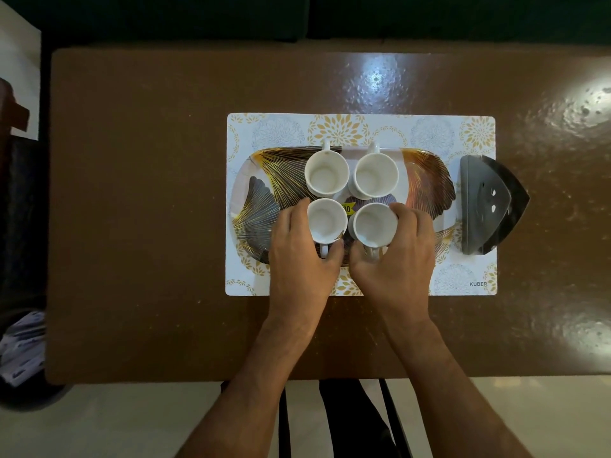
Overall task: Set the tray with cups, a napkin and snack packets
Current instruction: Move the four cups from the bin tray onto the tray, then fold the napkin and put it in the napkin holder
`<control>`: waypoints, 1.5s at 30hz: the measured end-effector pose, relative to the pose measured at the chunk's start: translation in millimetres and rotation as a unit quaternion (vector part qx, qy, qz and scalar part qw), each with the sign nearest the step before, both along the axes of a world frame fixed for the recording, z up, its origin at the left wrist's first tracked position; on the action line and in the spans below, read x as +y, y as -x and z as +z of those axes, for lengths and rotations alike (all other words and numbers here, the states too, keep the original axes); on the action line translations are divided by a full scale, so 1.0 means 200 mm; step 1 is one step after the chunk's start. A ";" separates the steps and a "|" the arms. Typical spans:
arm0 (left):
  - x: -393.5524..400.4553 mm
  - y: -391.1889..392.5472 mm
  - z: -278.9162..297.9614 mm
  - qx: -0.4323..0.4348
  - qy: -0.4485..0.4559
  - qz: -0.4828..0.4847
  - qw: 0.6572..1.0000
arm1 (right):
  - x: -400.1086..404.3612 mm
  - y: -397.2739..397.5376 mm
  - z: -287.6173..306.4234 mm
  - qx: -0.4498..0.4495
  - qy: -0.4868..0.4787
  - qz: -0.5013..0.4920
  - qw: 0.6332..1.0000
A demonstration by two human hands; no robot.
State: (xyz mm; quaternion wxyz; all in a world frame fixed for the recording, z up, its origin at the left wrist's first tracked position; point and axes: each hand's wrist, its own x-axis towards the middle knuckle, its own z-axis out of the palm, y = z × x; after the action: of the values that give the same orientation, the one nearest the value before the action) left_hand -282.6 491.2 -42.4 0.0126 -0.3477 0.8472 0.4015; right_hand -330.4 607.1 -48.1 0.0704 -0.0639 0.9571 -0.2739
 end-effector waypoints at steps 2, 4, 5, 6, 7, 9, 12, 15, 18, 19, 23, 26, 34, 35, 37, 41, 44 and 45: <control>0.00 0.00 0.00 -0.001 -0.002 -0.004 1.000 | 0.00 0.00 0.00 0.002 -0.001 -0.001 1.000; -0.01 -0.01 0.00 -0.002 -0.004 -0.009 1.000 | -0.01 -0.01 0.00 0.002 -0.003 -0.003 1.000; -0.01 -0.01 0.00 -0.002 -0.002 -0.011 1.000 | -0.01 -0.01 0.00 0.003 -0.006 -0.003 1.000; -0.01 -0.02 0.00 -0.001 0.001 -0.012 1.000 | -0.02 -0.01 0.01 0.008 -0.010 -0.003 1.000; -0.01 -0.02 0.01 0.001 0.005 -0.012 1.000 | -0.03 -0.02 0.02 0.017 -0.014 -0.002 1.000; -0.03 -0.03 0.03 0.002 0.013 -0.009 1.000 | -0.04 -0.02 0.03 0.041 -0.020 0.004 0.999; -0.07 -0.05 0.05 0.000 0.037 -0.011 0.999 | -0.09 -0.03 0.06 0.068 -0.049 0.031 0.996; -0.17 -0.09 0.08 0.000 0.075 -0.026 0.997 | -0.18 -0.04 0.09 0.084 -0.080 0.078 0.990; -0.32 -0.14 0.09 -0.005 0.107 -0.038 0.994 | -0.31 -0.06 0.12 0.081 -0.091 0.125 0.985; -0.37 -0.17 0.09 -0.008 0.116 -0.037 0.993 | -0.36 -0.07 0.13 0.078 -0.093 0.139 0.983; -0.63 -0.29 0.10 -0.022 0.164 -0.017 0.986 | -0.60 -0.14 0.14 0.075 -0.110 0.197 0.971; -0.86 -0.41 0.12 -0.037 0.187 0.001 0.982 | -0.82 -0.19 0.15 0.077 -0.111 0.242 0.961; -1.45 -0.70 0.14 -0.058 0.215 0.056 0.973 | -1.43 -0.37 0.14 0.062 -0.115 0.332 0.934; -1.52 -0.73 0.14 -0.060 0.213 0.064 0.973 | -1.52 -0.40 0.14 0.059 -0.114 0.339 0.932; -1.66 -0.78 0.14 -0.060 0.216 0.079 0.971 | -1.68 -0.44 0.13 0.058 -0.109 0.349 0.929; -1.96 -0.88 0.10 -0.056 0.211 0.111 0.970 | -2.05 -0.51 0.12 0.044 -0.090 0.377 0.921; -2.13 -0.91 0.05 -0.050 0.210 0.128 0.968 | -2.30 -0.53 0.10 0.038 -0.070 0.383 0.920; -2.19 -0.91 0.03 -0.048 0.207 0.135 0.968 | -2.39 -0.53 0.08 0.035 -0.064 0.386 0.919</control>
State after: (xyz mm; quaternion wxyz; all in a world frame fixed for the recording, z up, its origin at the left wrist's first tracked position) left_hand -100.8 52.3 -36.6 -0.0732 -0.4728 0.8555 0.1982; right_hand -224.0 129.2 -31.3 0.1412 -0.4336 0.8752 -0.1615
